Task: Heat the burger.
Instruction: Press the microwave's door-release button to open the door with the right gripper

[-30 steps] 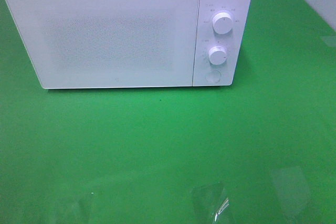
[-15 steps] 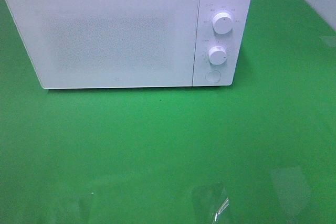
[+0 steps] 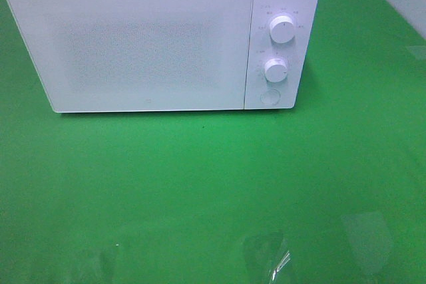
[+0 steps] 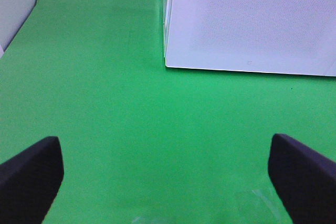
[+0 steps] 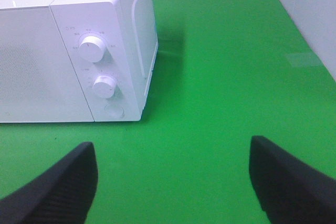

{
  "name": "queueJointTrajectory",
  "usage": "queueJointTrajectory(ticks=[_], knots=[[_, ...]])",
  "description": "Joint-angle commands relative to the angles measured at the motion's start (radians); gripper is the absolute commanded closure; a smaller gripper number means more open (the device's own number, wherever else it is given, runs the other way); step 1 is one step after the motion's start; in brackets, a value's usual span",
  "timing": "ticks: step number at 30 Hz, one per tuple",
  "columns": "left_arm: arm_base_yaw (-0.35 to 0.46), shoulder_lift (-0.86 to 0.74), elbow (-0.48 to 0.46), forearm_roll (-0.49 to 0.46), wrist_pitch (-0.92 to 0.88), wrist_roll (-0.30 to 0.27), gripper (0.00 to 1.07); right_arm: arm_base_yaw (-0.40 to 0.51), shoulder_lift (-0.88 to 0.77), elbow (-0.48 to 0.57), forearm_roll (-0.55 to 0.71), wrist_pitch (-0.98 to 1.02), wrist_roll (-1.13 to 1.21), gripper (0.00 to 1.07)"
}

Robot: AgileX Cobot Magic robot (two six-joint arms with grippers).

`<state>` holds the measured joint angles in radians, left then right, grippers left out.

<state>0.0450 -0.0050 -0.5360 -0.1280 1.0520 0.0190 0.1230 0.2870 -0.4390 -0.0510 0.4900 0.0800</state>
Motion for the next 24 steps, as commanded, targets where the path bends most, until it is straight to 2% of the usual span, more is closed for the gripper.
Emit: queueJointTrajectory(ticks=[1, 20, 21, 24], knots=[[0.004, -0.015, 0.003, -0.004, -0.014, 0.003, 0.09, -0.003, 0.047, 0.01, -0.003, -0.076, 0.003, 0.31], [0.004, -0.015, 0.003, -0.004, -0.014, 0.003, 0.09, -0.003, 0.511, 0.013, -0.003, -0.568, 0.004, 0.32], [0.004, -0.015, 0.003, -0.004, -0.014, 0.003, 0.09, -0.003, 0.6, 0.013, -0.003, -0.662, 0.004, 0.32], [0.004, -0.015, 0.003, -0.004, -0.014, 0.003, 0.09, -0.003, 0.628, 0.013, -0.003, -0.697, 0.004, 0.32]])
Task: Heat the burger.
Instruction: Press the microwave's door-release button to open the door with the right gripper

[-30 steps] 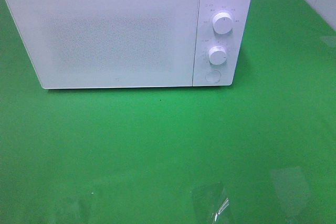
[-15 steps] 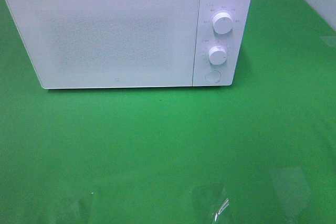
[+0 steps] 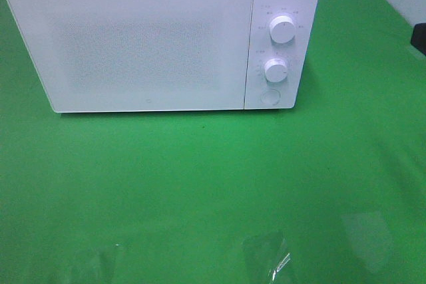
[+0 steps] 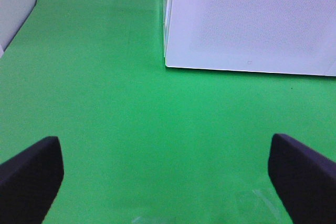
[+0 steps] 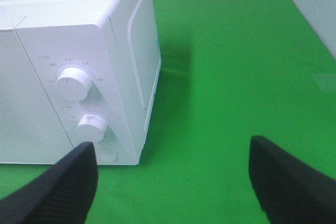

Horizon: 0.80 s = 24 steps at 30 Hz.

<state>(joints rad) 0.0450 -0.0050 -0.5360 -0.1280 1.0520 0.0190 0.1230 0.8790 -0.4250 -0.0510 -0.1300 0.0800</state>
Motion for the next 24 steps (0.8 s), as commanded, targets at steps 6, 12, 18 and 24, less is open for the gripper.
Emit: queueJointTrajectory(ticks=[6, 12, 18, 24], knots=[[0.004, -0.015, 0.003, -0.004, -0.014, 0.003, 0.09, -0.003, 0.242, -0.001, 0.0, -0.341, -0.03, 0.32], [0.004, -0.015, 0.003, -0.004, -0.014, 0.003, 0.09, -0.003, 0.382, -0.001, 0.038, -0.53, -0.106, 0.32], [0.004, -0.015, 0.003, -0.004, -0.014, 0.003, 0.09, 0.057, 0.477, -0.001, 0.162, -0.656, -0.214, 0.32], [0.004, -0.015, 0.003, -0.004, -0.014, 0.003, 0.09, 0.187, 0.57, -0.001, 0.368, -0.792, -0.347, 0.32]])
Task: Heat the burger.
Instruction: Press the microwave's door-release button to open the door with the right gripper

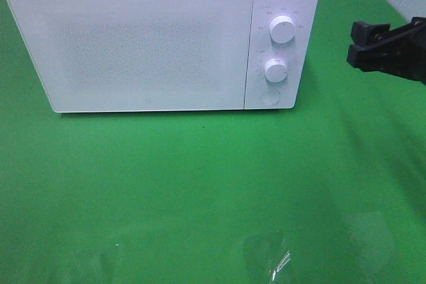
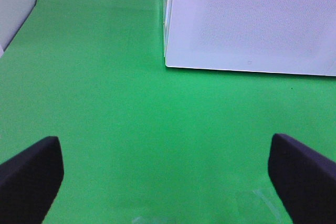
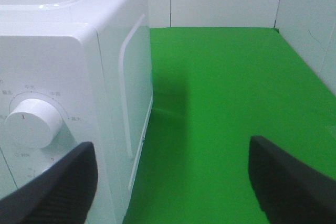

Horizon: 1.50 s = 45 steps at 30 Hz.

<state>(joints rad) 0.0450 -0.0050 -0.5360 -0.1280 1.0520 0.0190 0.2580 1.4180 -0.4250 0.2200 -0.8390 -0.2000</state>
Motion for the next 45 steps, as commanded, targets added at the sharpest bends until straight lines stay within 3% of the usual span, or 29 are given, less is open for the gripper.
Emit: queueJointTrajectory(ticks=[1, 9, 11, 26, 38, 42, 45], knots=[[0.004, -0.015, 0.003, -0.004, -0.014, 0.003, 0.09, 0.093, 0.059, -0.001, 0.146, -0.124, -0.088, 0.32], [0.004, -0.015, 0.003, -0.004, -0.014, 0.003, 0.09, 0.224, 0.149, -0.001, 0.272, -0.244, -0.092, 0.32], [0.004, -0.015, 0.003, -0.004, -0.014, 0.003, 0.09, 0.304, 0.201, -0.001, 0.329, -0.287, -0.091, 0.32], [0.004, -0.015, 0.003, -0.004, -0.014, 0.003, 0.09, 0.521, 0.367, -0.002, 0.524, -0.396, -0.089, 0.32], [0.004, -0.015, 0.003, -0.004, -0.014, 0.003, 0.09, 0.548, 0.406, -0.002, 0.55, -0.421, -0.034, 0.32], [0.004, -0.015, 0.003, -0.004, -0.014, 0.003, 0.09, 0.548, 0.406, -0.002, 0.55, -0.433, 0.063, 0.34], [0.004, -0.015, 0.003, -0.004, -0.014, 0.003, 0.09, 0.548, 0.406, -0.002, 0.548, -0.434, 0.312, 0.42]])
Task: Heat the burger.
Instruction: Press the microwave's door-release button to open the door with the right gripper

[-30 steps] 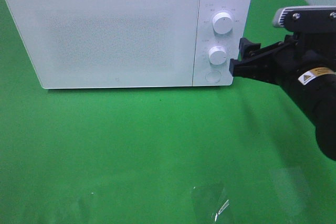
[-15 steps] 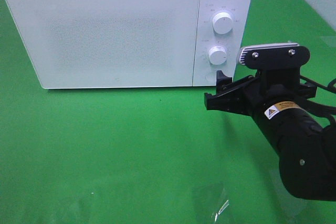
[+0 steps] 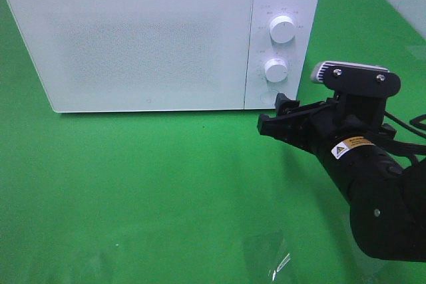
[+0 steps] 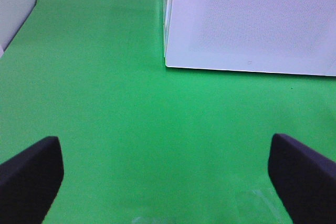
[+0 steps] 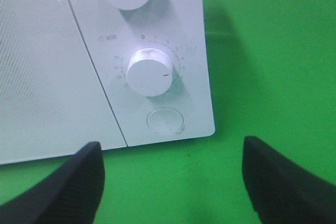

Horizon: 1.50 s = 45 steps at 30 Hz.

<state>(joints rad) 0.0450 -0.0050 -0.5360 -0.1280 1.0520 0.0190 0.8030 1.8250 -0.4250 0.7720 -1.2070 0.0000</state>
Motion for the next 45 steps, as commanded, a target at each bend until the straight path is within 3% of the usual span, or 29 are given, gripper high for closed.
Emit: queueJointTrajectory(ticks=[1, 4, 5, 7, 8, 9, 12, 14, 18, 25, 37, 45], knots=[[0.004, -0.015, 0.003, -0.004, -0.014, 0.003, 0.09, 0.003, -0.001, -0.002, -0.004, -0.066, 0.112, 0.42], [0.004, -0.015, 0.003, -0.004, -0.014, 0.003, 0.09, 0.003, -0.001, -0.002, -0.009, -0.059, 0.424, 0.55], [0.004, -0.015, 0.003, -0.004, -0.014, 0.003, 0.09, 0.003, -0.001, -0.002, -0.009, -0.059, 0.424, 0.55], [0.004, -0.015, 0.003, -0.004, -0.014, 0.003, 0.09, 0.003, -0.001, -0.002, -0.032, -0.059, 0.78, 0.72], [0.004, -0.015, 0.003, -0.004, -0.014, 0.003, 0.09, 0.003, -0.001, -0.002, -0.032, -0.059, 0.78, 0.72], [0.004, -0.015, 0.003, -0.004, -0.014, 0.003, 0.09, 0.003, -0.001, -0.002, -0.04, -0.06, 0.918, 0.81], [0.004, -0.015, 0.003, -0.004, -0.014, 0.003, 0.09, 0.003, -0.001, -0.002, -0.041, -0.06, 0.977, 0.84], [0.004, -0.015, 0.003, -0.004, -0.014, 0.003, 0.09, 0.003, -0.001, -0.002, -0.041, -0.057, 1.199, 0.96], [0.004, -0.015, 0.003, -0.004, -0.014, 0.003, 0.09, 0.003, -0.001, -0.002, -0.039, 0.01, 1.316, 1.07], [0.004, -0.015, 0.003, -0.004, -0.014, 0.003, 0.09, 0.0, -0.001, -0.002, -0.039, 0.124, 1.388, 1.07], [0.004, -0.015, 0.003, -0.004, -0.014, 0.003, 0.09, 0.0, 0.05, -0.047, -0.037, 0.148, 1.39, 1.07], [0.004, -0.015, 0.003, -0.004, -0.014, 0.003, 0.09, -0.101, 0.084, -0.117, -0.144, 0.227, 1.389, 1.07]])
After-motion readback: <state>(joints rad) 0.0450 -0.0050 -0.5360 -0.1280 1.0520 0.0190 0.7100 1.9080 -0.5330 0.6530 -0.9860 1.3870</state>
